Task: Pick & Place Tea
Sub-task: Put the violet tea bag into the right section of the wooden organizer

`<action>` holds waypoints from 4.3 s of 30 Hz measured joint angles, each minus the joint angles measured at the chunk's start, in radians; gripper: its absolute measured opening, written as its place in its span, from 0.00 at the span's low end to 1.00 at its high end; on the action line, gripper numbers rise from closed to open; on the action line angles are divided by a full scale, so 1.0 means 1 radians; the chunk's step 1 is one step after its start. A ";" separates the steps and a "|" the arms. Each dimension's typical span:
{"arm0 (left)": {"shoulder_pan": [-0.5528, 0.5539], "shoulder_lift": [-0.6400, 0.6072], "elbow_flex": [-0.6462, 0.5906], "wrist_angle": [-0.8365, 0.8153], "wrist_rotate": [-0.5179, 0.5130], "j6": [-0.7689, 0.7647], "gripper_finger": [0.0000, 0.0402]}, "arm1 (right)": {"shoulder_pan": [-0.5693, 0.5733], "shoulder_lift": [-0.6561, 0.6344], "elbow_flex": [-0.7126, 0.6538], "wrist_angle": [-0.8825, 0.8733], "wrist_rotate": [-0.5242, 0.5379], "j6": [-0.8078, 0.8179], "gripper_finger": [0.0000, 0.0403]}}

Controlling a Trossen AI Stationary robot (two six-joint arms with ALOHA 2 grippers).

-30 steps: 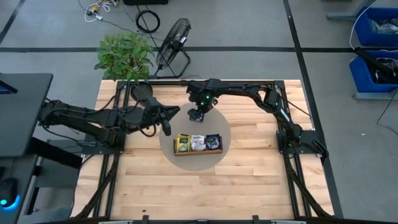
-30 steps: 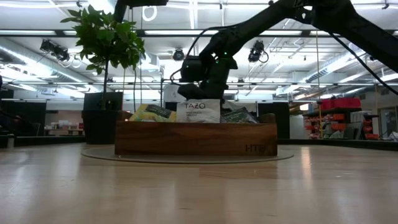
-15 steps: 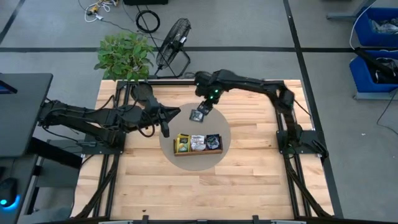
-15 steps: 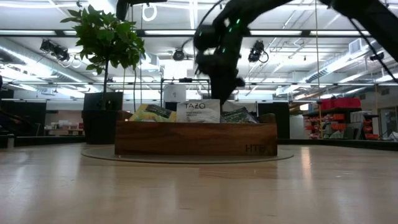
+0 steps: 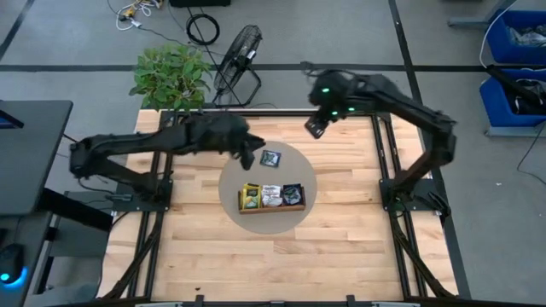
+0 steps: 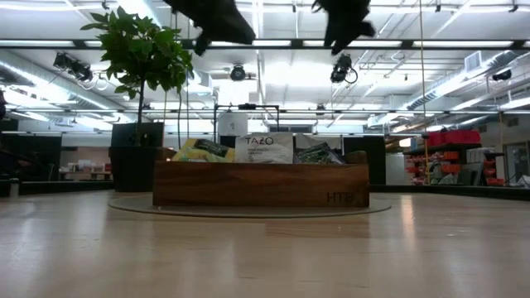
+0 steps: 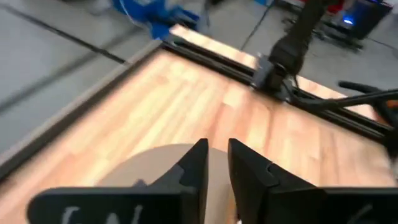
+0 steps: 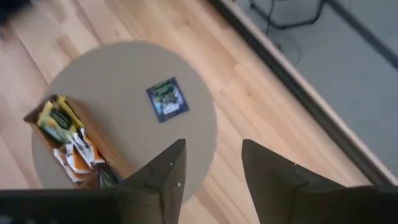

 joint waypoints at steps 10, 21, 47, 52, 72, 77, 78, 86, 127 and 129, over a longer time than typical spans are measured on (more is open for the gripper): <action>0.137 0.388 0.368 -0.229 0.154 -0.161 0.36 | 0.000 -0.164 0.000 -0.085 0.161 0.088 0.47; 0.127 0.824 0.911 -0.821 0.083 0.052 0.53 | 0.000 -0.183 0.000 -0.165 0.170 0.108 0.47; 0.142 1.079 0.973 -0.898 0.110 -0.130 0.80 | 0.000 -0.182 0.000 -0.140 0.169 0.110 0.47; 0.143 1.109 0.972 -0.902 0.118 -0.159 0.78 | 0.000 -0.182 0.000 -0.137 0.162 0.112 0.47; 0.146 1.169 0.973 -0.874 0.126 -0.175 0.73 | 0.000 -0.182 0.000 -0.129 0.158 0.090 0.47; 0.146 1.169 0.973 -0.876 0.125 -0.175 0.63 | 0.000 -0.182 0.000 -0.125 0.158 0.086 0.47; 0.146 1.169 0.973 -0.876 0.125 -0.174 0.61 | 0.000 -0.182 0.000 -0.124 0.158 0.086 0.47; 0.146 1.169 0.973 -0.874 0.130 -0.167 0.41 | 0.000 -0.182 0.000 -0.123 0.158 0.086 0.47; 0.123 0.832 0.975 -0.869 0.020 0.021 0.10 | -0.031 -0.182 0.000 -0.121 0.184 -0.023 0.47; 0.110 0.779 0.975 -0.845 -0.012 0.060 0.10 | -0.045 -0.183 0.000 -0.121 0.181 -0.039 0.47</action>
